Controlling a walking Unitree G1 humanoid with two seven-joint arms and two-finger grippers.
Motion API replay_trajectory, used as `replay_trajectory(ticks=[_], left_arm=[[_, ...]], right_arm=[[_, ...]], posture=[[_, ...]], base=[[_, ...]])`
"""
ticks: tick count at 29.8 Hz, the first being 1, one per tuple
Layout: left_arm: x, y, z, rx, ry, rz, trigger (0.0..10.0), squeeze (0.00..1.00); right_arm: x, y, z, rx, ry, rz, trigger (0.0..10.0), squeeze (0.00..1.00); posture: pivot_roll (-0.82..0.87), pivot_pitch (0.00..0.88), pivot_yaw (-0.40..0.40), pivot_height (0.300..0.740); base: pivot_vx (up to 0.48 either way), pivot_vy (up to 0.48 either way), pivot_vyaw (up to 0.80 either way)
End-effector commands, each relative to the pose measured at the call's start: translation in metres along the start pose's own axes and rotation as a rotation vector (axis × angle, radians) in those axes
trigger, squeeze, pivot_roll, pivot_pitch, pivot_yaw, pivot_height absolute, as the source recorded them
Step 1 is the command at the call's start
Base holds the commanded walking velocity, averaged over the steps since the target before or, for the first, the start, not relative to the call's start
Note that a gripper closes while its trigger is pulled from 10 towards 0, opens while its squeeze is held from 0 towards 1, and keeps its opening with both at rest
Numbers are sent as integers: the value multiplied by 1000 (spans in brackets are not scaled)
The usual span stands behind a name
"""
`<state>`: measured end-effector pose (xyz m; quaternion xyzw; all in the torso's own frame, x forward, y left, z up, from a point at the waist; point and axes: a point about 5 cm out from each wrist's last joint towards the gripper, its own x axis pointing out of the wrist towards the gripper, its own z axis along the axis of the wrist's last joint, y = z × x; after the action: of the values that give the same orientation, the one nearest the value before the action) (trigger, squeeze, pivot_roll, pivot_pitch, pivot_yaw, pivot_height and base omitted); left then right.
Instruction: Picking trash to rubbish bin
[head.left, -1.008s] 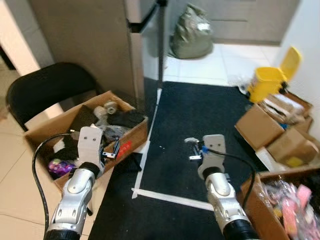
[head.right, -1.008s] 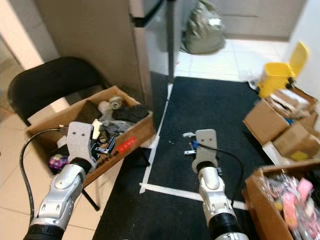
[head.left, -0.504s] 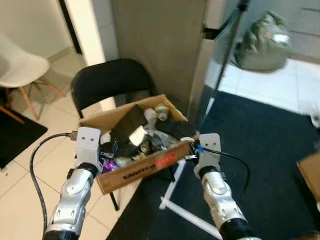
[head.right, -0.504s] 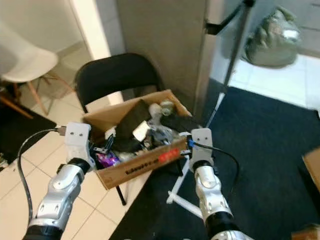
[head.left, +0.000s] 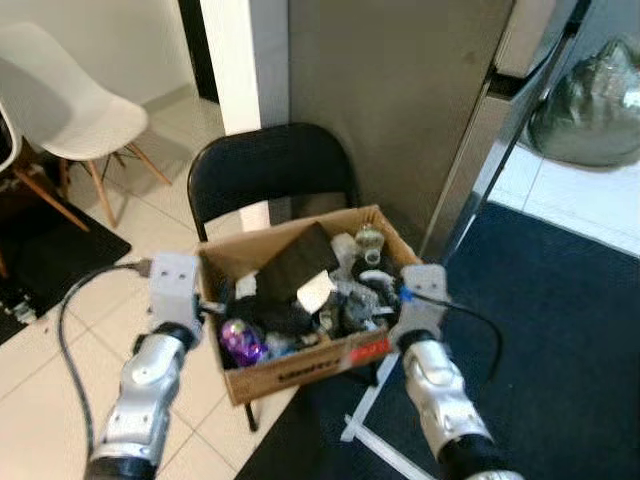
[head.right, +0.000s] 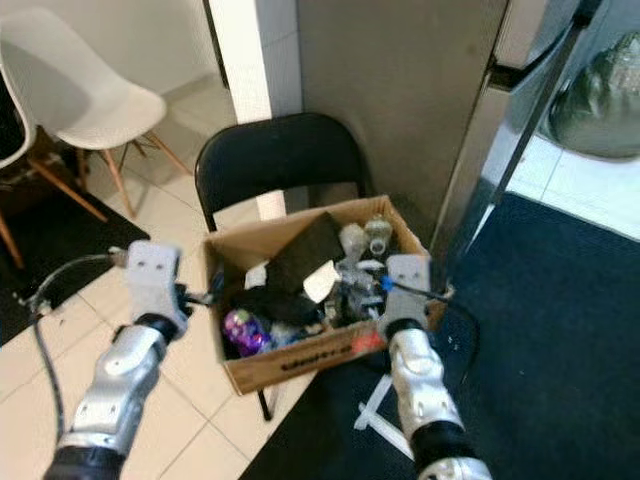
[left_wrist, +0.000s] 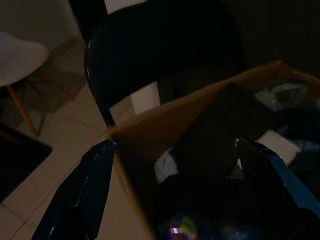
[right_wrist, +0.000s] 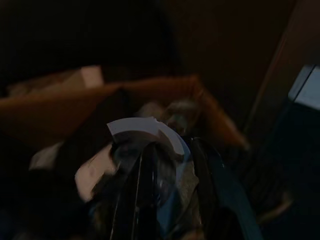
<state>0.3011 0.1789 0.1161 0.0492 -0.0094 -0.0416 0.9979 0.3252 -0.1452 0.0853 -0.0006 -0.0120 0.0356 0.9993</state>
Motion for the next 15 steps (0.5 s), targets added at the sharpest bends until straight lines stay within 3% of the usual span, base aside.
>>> replay_trajectory(ticks=[1, 9, 15], left_arm=[[-2, 6, -4, 12, 22, 14, 10000, 0], [-4, 3, -7, 32, 32, -7, 10000, 0], [-4, 0, -12, 80, 63, -55, 10000, 0]], right_arm=[[-3, 9, -7, 40, 29, 30, 10000, 0], [-4, 19, -10, 84, 55, 124, 10000, 0], [-2, 41, -14, 94, 80, 259, 10000, 0]], posture=[[16, 87, 22, 740], [16, 81, 24, 740], [20, 74, 22, 740]], base=[[0, 0, 0], [0, 0, 0], [0, 0, 0]])
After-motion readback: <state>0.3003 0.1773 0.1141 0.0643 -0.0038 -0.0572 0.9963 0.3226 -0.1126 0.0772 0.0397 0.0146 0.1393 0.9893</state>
